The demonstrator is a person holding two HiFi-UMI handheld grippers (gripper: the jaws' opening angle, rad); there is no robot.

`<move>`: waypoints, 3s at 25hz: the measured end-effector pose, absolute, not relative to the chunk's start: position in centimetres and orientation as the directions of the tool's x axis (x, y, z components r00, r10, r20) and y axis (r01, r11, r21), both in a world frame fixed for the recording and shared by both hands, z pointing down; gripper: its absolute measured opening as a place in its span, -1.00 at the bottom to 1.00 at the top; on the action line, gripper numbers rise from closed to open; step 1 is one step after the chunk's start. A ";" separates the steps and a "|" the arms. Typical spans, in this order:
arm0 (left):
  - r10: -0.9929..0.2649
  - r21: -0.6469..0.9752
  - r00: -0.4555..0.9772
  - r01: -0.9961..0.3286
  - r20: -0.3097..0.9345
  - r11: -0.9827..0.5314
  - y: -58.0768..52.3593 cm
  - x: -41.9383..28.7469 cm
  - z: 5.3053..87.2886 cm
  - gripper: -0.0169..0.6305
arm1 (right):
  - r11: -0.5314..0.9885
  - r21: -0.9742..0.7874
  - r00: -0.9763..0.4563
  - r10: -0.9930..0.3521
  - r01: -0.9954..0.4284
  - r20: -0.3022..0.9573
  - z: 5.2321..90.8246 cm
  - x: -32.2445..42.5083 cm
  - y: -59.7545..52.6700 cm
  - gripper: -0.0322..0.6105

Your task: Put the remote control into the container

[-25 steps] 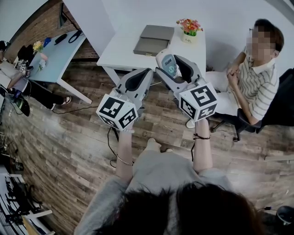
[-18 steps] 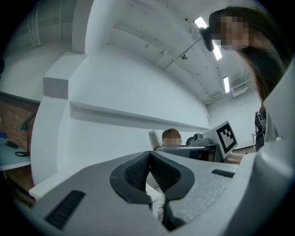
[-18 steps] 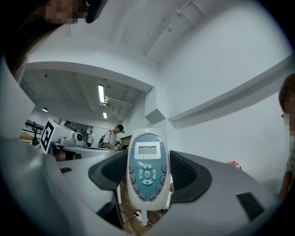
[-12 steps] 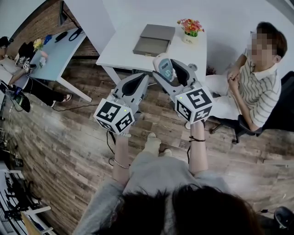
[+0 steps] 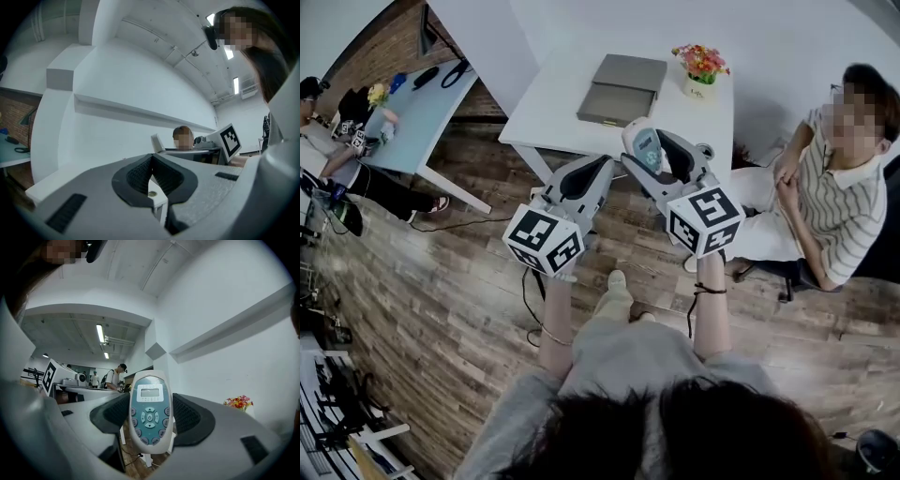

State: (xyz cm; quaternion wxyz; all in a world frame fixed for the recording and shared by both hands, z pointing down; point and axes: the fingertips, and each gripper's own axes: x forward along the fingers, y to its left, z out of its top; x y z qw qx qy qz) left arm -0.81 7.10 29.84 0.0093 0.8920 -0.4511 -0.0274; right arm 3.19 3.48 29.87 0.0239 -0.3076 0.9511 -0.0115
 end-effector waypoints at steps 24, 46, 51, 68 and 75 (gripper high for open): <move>-0.705 0.062 0.708 -0.702 -0.046 -0.709 -6.7 -6.9 30.3 -0.94 | 0.722 -0.016 -0.722 -0.692 -0.692 0.007 30.3 -1.5 -9.9 -0.02; -0.703 0.081 0.711 -0.700 -0.015 -0.709 -13.9 -9.2 32.3 -0.94 | 0.734 -0.041 -0.735 -0.677 -0.678 0.043 32.5 -3.9 -17.7 -0.01; -0.708 0.082 0.706 -0.704 -0.023 -0.705 -17.4 -9.6 32.3 -0.94 | 0.746 -0.026 -0.746 -0.663 -0.665 0.057 32.7 -4.2 -21.1 -0.01; -0.737 0.165 0.673 -0.736 0.063 -0.657 -26.4 -9.7 36.6 -0.94 | 0.798 -0.061 -0.794 -0.584 -0.600 0.172 36.9 -4.9 -30.1 -0.01; -0.730 0.196 0.677 -0.731 0.094 -0.653 -27.9 -10.2 37.6 -0.94 | 0.798 -0.074 -0.790 -0.571 -0.598 0.222 38.3 -5.5 -31.6 -0.01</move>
